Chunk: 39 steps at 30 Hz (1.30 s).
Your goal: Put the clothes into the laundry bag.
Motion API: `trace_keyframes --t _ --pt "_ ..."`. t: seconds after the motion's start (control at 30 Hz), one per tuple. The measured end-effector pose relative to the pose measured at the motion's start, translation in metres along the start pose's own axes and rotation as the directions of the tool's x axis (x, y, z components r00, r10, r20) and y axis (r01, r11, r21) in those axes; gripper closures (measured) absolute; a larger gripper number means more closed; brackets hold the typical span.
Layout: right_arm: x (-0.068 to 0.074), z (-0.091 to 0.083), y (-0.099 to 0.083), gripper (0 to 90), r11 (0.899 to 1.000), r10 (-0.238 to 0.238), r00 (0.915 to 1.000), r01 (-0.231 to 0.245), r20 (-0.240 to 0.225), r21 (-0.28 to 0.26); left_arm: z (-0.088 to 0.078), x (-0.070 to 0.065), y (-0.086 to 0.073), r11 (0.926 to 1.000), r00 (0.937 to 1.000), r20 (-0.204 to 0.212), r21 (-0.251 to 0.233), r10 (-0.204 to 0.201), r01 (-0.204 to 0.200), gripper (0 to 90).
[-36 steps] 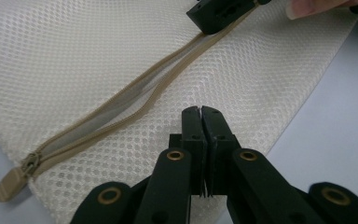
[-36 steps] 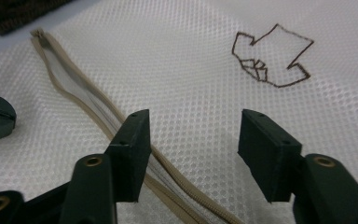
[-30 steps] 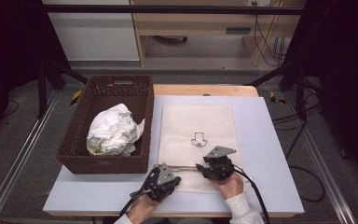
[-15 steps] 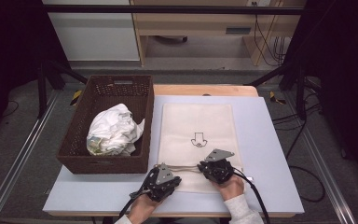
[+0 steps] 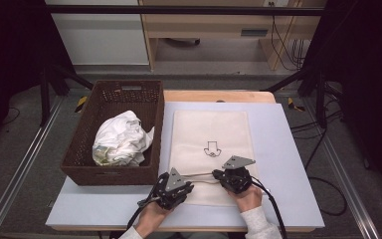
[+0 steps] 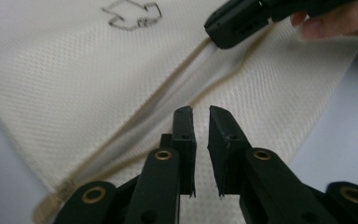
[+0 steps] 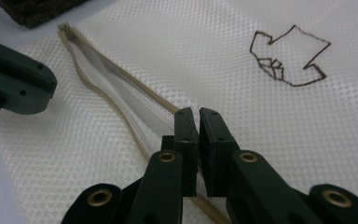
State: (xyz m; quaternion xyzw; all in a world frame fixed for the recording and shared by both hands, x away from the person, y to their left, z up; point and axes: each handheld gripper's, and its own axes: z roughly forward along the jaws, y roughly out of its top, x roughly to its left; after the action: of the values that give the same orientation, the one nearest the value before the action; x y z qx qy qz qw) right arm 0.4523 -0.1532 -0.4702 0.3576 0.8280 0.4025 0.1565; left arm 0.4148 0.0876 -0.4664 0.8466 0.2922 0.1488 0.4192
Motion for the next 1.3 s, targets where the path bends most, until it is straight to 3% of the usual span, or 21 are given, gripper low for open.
trace_keyframes --t 0.03,0.07,0.13,0.17,0.27,0.47,0.5,0.57,0.6,0.7,0.73,0.77,0.83,0.87,0.93,1.0,1.07,1.13,1.17,1.2,1.3 --pt "0.0 0.0 0.0 86.5 1.0 0.0 1.0 0.0 0.0 0.0 -0.002 0.001 0.004 0.9999 0.9999 -0.01 -0.014 0.005 -0.005 77.9" --pt "-0.001 -0.003 0.003 86.6 1.0 0.005 1.0 -0.005 0.0 -0.015 -0.003 0.004 0.013 0.9985 0.9994 -0.027 -0.05 0.021 -0.022 70.2" --pt "-0.001 -0.004 0.004 86.7 1.0 0.002 1.0 -0.002 0.002 -0.017 -0.002 0.005 0.017 0.9974 0.9983 -0.046 -0.061 0.034 -0.037 65.9" --pt "-0.001 -0.006 0.006 86.9 1.0 -0.003 1.0 0.004 0.007 -0.024 0.002 0.006 0.023 0.997 0.9971 -0.061 -0.059 0.046 -0.05 54.9" --pt "-0.001 -0.007 0.009 87.1 0.999 -0.007 1.0 0.007 0.006 -0.032 0.021 0.006 0.033 0.9951 0.99 -0.104 -0.016 0.096 -0.098 46.1" --pt "-0.002 -0.009 0.009 87.3 0.999 -0.001 1.0 0.001 0.003 -0.042 0.044 0.003 0.035 0.9924 0.9877 -0.098 0.032 0.121 -0.119 40.7" --pt "-0.002 -0.009 0.009 87.3 0.999 0.001 1.0 -0.001 0.001 -0.046 0.048 0.004 0.034 0.9917 0.9873 -0.098 0.042 0.125 -0.122 43.0" --pt "-0.002 -0.009 0.01 87.3 0.999 0.005 1.0 -0.005 -0.004 -0.046 0.051 0.005 0.033 0.9918 0.9859 -0.115 0.055 0.121 -0.115 58.6" --pt "-0.002 -0.009 0.009 87.0 0.999 0.009 0.9999 -0.009 -0.005 -0.041 0.053 0.008 0.033 0.995 0.9917 -0.088 0.044 0.093 -0.09 65.3" --pt "-0.001 -0.008 0.009 85.0 0.999 0.009 0.9999 -0.009 -0.008 -0.041 0.053 0.009 0.033 0.9949 0.9911 -0.092 0.037 0.096 -0.093 77.8" --pt "-0.001 -0.008 0.009 82.1 0.999 0.007 1.0 -0.007 -0.003 -0.044 0.052 0.008 0.033 0.9944 0.9894 -0.103 0.035 0.103 -0.1 77.8" --pt "-0.001 -0.008 0.009 71.1 0.999 -0.007 0.9997 0.008 0.022 -0.041 0.052 0.009 0.033 0.9946 0.9888 -0.109 0.033 0.102 -0.099 81.4" --pt "-0.001 -0.008 0.008 65.2 0.999 -0.008 0.9992 0.01 0.04 -0.034 0.051 0.01 0.034 0.9968 0.9918 -0.1 0.022 0.079 -0.077 82.0" --pt "-0.002 -0.008 0.005 54.7 0.999 -0.02 0.9977 0.022 0.065 -0.028 0.048 0.013 0.036 0.9986 0.9947 -0.088 0.008 0.053 -0.052 82.0" --pt "0.0 -0.006 0.001 46.2 0.999 -0.036 0.9953 0.037 0.09 -0.011 0.044 0.015 0.038 0.9995 0.9976 -0.065 -0.016 0.025 -0.026 81.8" --pt "0.003 -0.004 -0.001 43.2 0.997 -0.076 0.9857 0.076 0.15 0.008 0.041 0.017 0.04 0.9993 0.9987 -0.05 -0.036 0.008 -0.01 81.6" --pt "0.004 -0.002 -0.001 45.3 0.996 -0.093 0.9818 0.092 0.166 0.019 0.04 0.017 0.04 0.9992 0.9989 -0.046 -0.038 0.007 -0.008 81.2" --pt "0.003 -0.001 -0.001 58.9 0.996 -0.084 0.9802 0.081 0.179 0.023 0.038 0.017 0.04 0.9994 0.9991 -0.042 -0.035 0.004 -0.005 80.3" --pt "0.003 -0.001 -0.001 58.9 0.996 -0.084 0.9802 0.081 0.179 0.023 0.038 0.017 0.04 0.9994 0.9991 -0.042 -0.035 0.004 -0.005 78.9" --pt "0.0 -0.002 0.0 70.0 0.998 -0.067 0.9817 0.065 0.178 0.017 0.037 0.015 0.038 0.9993 0.9995 -0.031 -0.038 -0.001 0.0 75.9" --pt "-0.002 -0.003 0.001 77.9 0.999 -0.044 0.9847 0.044 0.169 0.004 0.034 0.013 0.037 0.9993 0.9997 -0.025 -0.037 -0.005 0.004 66.5"
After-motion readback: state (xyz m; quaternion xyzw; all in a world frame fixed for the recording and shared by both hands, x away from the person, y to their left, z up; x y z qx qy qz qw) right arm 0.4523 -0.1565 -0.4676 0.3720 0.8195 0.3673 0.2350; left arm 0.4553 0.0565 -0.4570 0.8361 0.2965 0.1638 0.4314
